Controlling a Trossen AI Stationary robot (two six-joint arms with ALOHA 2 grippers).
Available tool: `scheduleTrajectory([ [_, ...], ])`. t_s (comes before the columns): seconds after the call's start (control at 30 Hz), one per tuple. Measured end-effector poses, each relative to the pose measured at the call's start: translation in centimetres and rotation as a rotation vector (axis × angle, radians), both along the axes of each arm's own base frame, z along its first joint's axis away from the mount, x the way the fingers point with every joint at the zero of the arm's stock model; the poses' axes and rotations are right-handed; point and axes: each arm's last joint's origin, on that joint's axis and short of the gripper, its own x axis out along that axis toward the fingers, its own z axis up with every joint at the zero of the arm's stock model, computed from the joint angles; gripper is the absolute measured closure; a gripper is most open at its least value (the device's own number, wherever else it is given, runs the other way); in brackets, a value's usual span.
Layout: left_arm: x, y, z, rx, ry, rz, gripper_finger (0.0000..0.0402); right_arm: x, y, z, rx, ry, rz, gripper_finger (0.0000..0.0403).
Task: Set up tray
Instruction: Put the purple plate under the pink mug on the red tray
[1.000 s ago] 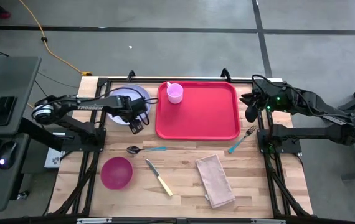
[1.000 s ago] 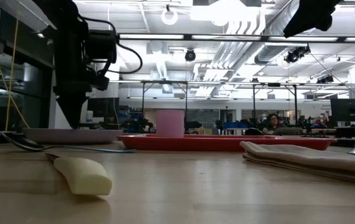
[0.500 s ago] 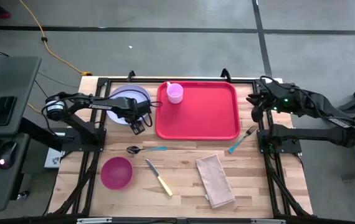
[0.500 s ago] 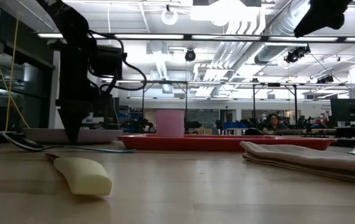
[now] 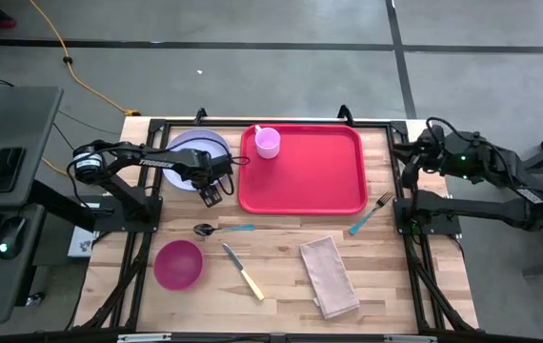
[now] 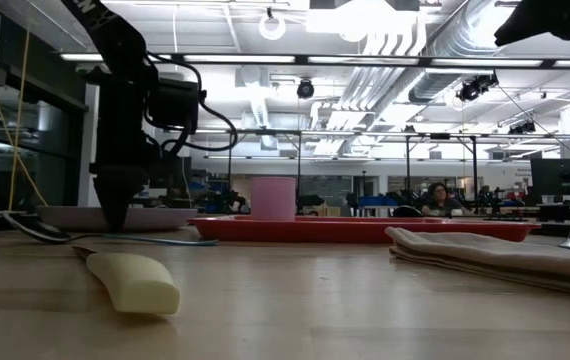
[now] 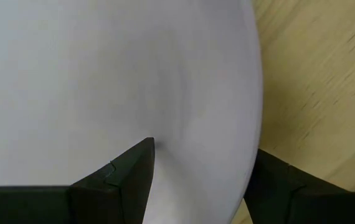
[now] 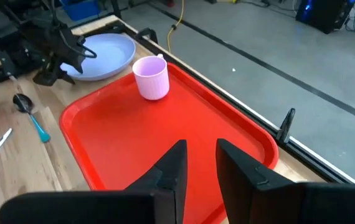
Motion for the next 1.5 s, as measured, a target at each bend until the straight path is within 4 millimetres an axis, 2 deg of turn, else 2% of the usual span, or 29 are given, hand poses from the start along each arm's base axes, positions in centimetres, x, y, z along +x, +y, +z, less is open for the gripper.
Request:
scheduleTrajectory([
  [0.13,0.0,0.0,0.0,0.0,0.0,0.012,0.0153,-0.6,0.1,-0.3,-0.003,-0.013,-0.022,0.034],
  [0.4,-0.1,0.0,-0.1,0.018,-0.001,0.058,0.0156,0.2,0.0,-4.6,0.059,-0.053,-0.024,0.0337],
  [0.57,0.0,0.0,-0.1,0.013,-0.004,0.057,0.0198,0.8,-0.2,-6.8,0.059,-0.094,-0.024,0.0336],
  [0.83,0.0,0.1,-0.1,0.043,-0.007,0.058,0.0296,0.8,-0.2,-6.9,0.067,-0.112,-0.022,0.0336],
  [1.0,0.1,0.2,-0.1,0.058,-0.009,0.052,0.0337,0.8,-0.2,-6.9,0.067,-0.112,-0.022,0.0336],
  [1.3,0.3,0.2,0.1,0.053,-0.015,0.055,0.0352,0.8,-0.2,-6.9,0.065,-0.111,-0.026,0.0336],
  [1.5,1.2,0.7,1.8,0.084,-0.012,0.062,0.0355,0.8,-0.2,-6.9,0.064,-0.11,-0.029,0.0336],
])
